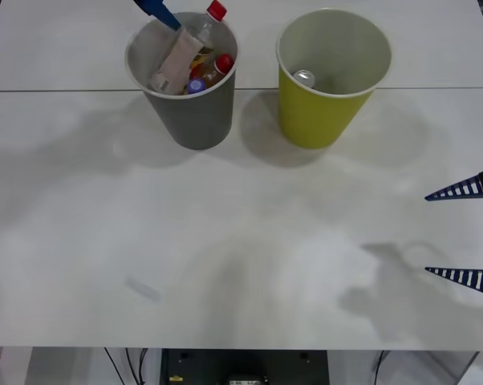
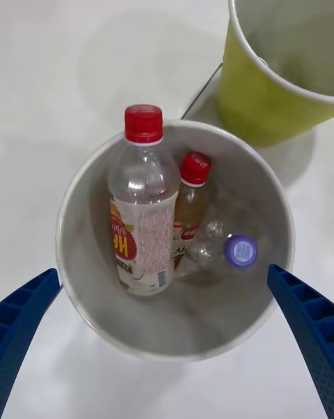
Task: Put the can into the green bin and the plastic bottle into the gray bin
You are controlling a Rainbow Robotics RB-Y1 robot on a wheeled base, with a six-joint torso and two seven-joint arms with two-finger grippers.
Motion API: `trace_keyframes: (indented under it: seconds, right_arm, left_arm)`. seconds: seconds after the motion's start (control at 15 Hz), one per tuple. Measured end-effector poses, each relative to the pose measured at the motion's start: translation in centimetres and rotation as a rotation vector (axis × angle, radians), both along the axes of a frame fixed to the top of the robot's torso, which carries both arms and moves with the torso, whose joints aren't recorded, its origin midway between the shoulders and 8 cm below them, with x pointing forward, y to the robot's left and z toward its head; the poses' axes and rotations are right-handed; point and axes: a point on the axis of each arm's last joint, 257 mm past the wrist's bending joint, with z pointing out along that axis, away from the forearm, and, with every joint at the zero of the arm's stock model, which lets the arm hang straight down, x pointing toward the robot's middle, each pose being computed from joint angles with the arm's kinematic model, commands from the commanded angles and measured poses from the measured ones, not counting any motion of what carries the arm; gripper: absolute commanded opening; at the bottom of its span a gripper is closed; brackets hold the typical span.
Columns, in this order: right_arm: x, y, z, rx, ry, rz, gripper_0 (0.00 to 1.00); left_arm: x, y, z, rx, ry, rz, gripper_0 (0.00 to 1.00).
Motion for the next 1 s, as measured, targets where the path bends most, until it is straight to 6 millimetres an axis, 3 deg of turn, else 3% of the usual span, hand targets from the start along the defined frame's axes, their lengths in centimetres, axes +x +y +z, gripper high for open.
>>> trace_keyframes:
  seconds: [0.2,0.53,1.0]
  right_arm:
    - [0.0,0.0,0.0,0.0,0.0,0.0,1.0]
    - [0.0,0.0,0.0,0.0,0.0,0.0,1.0]
    - [0.0,0.0,0.0,0.0,0.0,0.0,1.0]
  left_arm:
    - [-2.6,2.8,-1.9,-0.005,-0.033,-0.051,1.0]
    - [-8.5,7.0,-6.7,0.084,-0.107,-0.206,1.0]
    - [-13.5,11.4,-12.2,0.129,-0.116,-0.409,1.0]
